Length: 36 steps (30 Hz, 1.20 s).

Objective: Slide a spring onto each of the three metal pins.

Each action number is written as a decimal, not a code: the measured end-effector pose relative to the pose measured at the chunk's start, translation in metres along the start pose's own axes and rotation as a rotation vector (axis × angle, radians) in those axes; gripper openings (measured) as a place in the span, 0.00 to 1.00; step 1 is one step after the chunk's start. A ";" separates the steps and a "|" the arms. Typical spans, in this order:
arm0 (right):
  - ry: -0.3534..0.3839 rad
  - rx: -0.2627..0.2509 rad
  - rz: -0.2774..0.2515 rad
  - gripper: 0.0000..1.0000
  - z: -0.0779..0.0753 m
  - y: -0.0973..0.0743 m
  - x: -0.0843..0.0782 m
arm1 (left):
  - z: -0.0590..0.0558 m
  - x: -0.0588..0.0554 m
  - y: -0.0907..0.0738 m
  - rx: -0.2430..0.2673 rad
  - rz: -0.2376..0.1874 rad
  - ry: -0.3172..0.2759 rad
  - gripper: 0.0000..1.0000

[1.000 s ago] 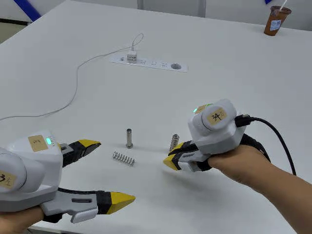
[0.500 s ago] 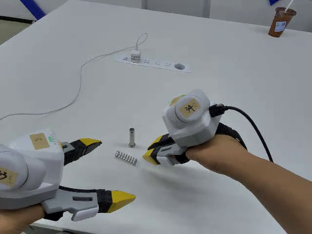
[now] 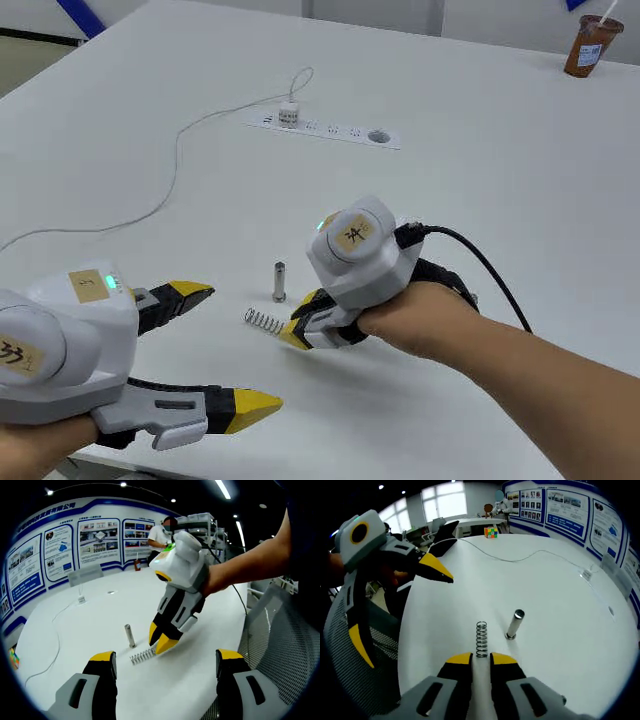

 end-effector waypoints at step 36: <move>-0.050 -0.028 0.008 0.12 0.004 -0.014 0.003 | -0.004 -0.001 0.003 -0.009 0.000 -0.002 0.83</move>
Point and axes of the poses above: the centre of the closed fingertips' face, and the gripper's own axes: y roughly forward along the fingers, z roughly to its left, x roughly out of its top, the point moved 7 cm from there along -y, roughly backward along the fingers, and after that the axes turned 2 degrees about -y, right-handed, at the moved point
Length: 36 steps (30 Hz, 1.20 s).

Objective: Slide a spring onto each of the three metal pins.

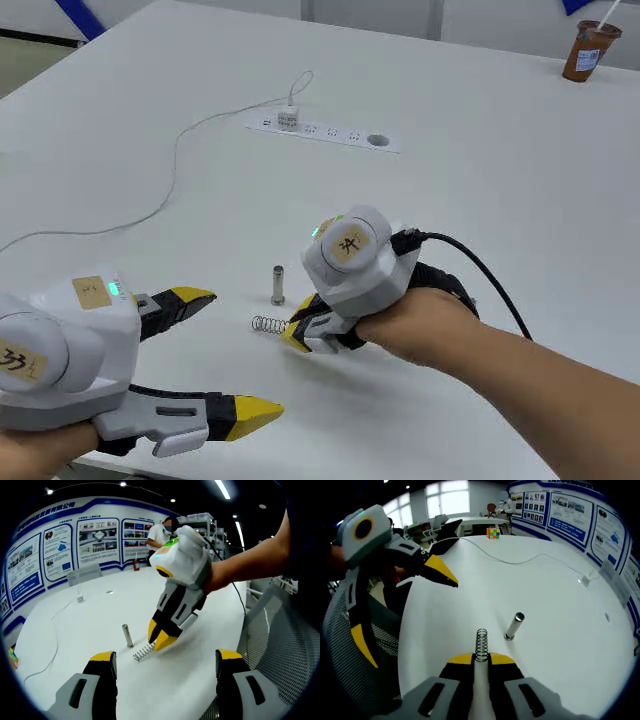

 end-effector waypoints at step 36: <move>-0.037 0.007 0.011 0.12 0.001 -0.017 0.013 | 0.001 0.000 0.000 0.000 -0.007 -0.004 0.83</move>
Point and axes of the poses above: the centre of the closed fingertips' face, and the gripper's own axes: y roughly forward along the fingers, z roughly to its left, x roughly out of its top, the point moved 7 cm from there along -y, roughly backward along the fingers, and after that the axes turned 2 degrees about -y, right-handed, at the moved point
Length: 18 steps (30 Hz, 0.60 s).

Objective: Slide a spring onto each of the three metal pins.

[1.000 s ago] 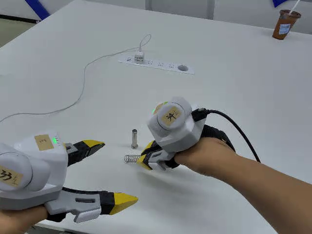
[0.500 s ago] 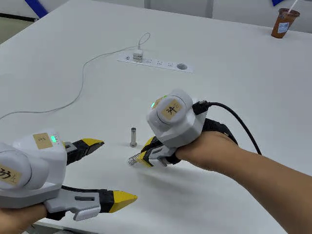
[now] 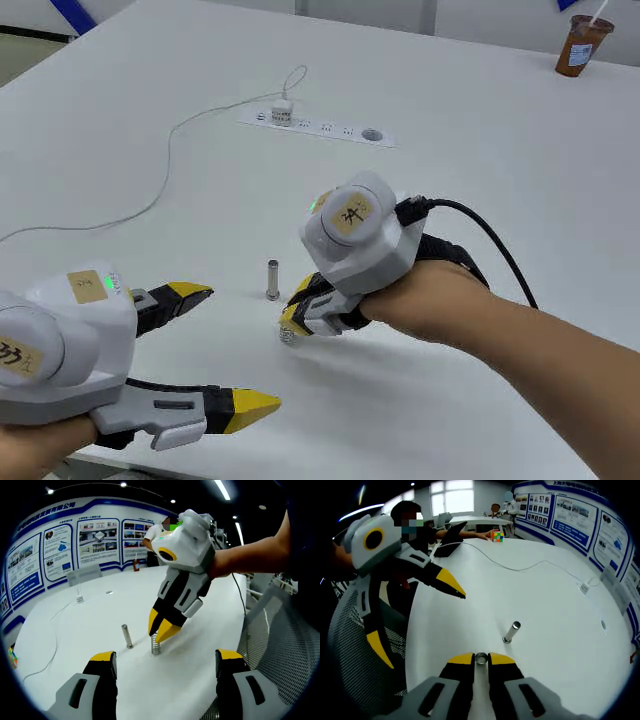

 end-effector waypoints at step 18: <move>0.005 -0.009 -0.051 0.12 -0.009 -0.034 0.024 | 0.001 0.000 -0.001 0.003 -0.005 0.001 0.83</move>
Point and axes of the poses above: the centre of the closed fingertips' face, and the gripper's own axes: y roughly forward along the fingers, z roughly to its left, x roughly out of its top, the point moved 7 cm from there along -y, roughly backward along the fingers, and after that the axes turned 2 degrees about -y, right-handed, at the moved point
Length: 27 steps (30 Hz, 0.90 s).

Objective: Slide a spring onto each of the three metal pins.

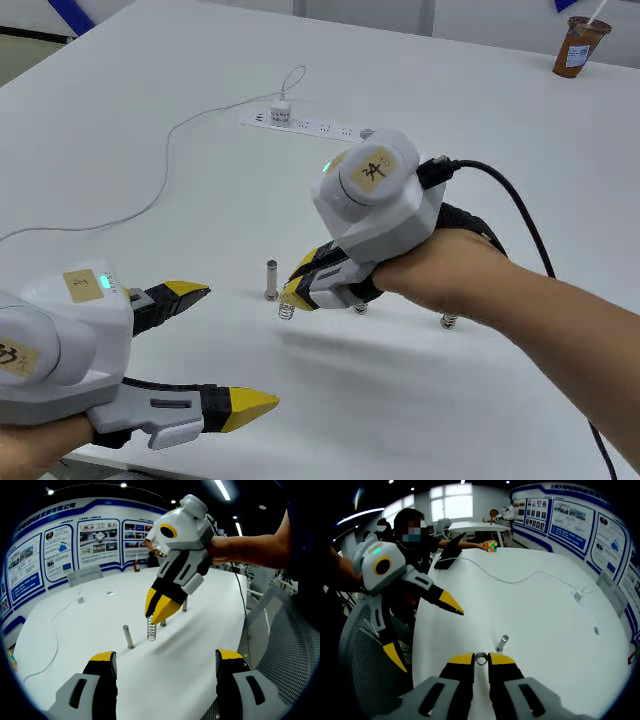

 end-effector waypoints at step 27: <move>-0.019 -0.037 -0.023 0.12 -0.031 0.003 0.038 | 0.005 0.003 -0.006 0.025 -0.014 -0.003 0.83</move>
Point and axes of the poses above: the centre of the closed fingertips' face, and the gripper's own axes: y roughly forward along the fingers, z roughly to its left, x roughly out of its top, the point moved 7 cm from there along -y, roughly backward along the fingers, and after that the axes turned 2 degrees about -y, right-handed, at the moved point
